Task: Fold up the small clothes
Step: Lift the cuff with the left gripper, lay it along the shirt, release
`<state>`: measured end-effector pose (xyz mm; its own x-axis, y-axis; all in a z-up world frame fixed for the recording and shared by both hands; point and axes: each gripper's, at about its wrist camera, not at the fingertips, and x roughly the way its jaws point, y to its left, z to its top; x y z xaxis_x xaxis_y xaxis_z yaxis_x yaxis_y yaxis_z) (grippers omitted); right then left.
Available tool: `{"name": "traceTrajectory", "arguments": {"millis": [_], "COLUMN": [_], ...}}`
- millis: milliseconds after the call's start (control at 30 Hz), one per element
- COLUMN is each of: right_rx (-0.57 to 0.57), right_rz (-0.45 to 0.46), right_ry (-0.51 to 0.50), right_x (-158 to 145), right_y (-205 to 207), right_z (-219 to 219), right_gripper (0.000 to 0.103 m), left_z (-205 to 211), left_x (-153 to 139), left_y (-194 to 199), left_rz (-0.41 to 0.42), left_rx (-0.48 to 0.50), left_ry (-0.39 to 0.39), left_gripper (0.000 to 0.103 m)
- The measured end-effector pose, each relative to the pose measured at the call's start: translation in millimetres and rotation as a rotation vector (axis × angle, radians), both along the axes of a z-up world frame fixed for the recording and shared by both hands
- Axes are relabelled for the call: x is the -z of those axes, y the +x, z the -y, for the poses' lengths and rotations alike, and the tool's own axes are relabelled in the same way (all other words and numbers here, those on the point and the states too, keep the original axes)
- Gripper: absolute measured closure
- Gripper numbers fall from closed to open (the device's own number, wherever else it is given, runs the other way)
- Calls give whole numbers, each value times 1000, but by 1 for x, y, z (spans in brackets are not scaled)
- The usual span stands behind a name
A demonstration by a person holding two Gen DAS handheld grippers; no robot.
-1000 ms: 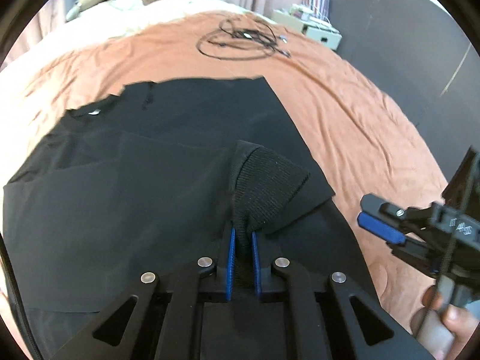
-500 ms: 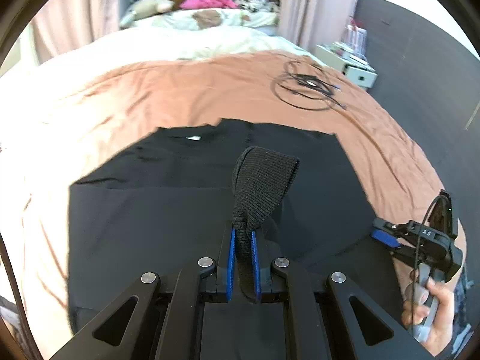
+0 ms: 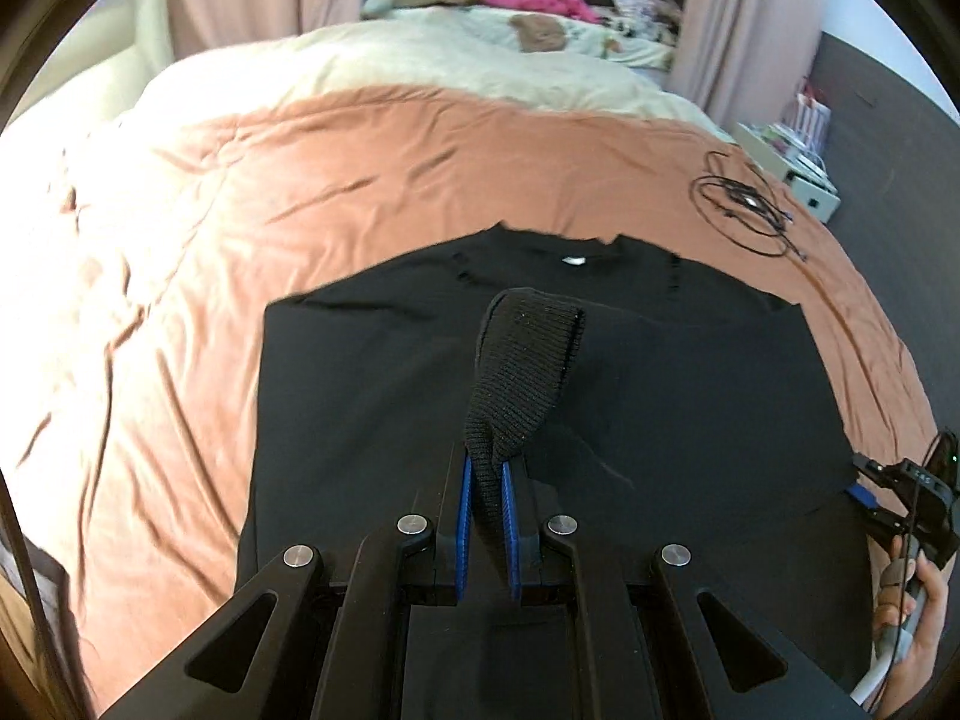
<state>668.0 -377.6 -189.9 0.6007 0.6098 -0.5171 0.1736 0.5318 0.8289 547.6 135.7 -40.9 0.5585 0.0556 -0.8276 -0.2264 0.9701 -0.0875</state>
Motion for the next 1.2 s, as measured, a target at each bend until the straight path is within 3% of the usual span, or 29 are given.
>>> {"name": "traceTrajectory", "arguments": {"millis": [433,567,600,1100,1200], "right_rx": [50,47,46,36,30], "right_rz": [-15,-9,-2,1,-1], "right_ry": [93,133,130,82,62], "right_x": [17,15,14,14,11], "right_y": [-12,-17,-17,-19,-18], "right_z": [4,0,0,-5,-7], "right_gripper": [70,44,43,43,43], "left_z": [-37,-48,-51,-67,-73], "left_x": [66,71,73,75,81], "left_y": [-13,-14,-14,-11,-12], "left_rz": [-57,-60,-60,-55,-74], "left_rx": [-59,-76,-78,-113,-122], "left_ry": [-63,-75,-81,-41,-62], "left_gripper": [93,93,93,93,93]}}
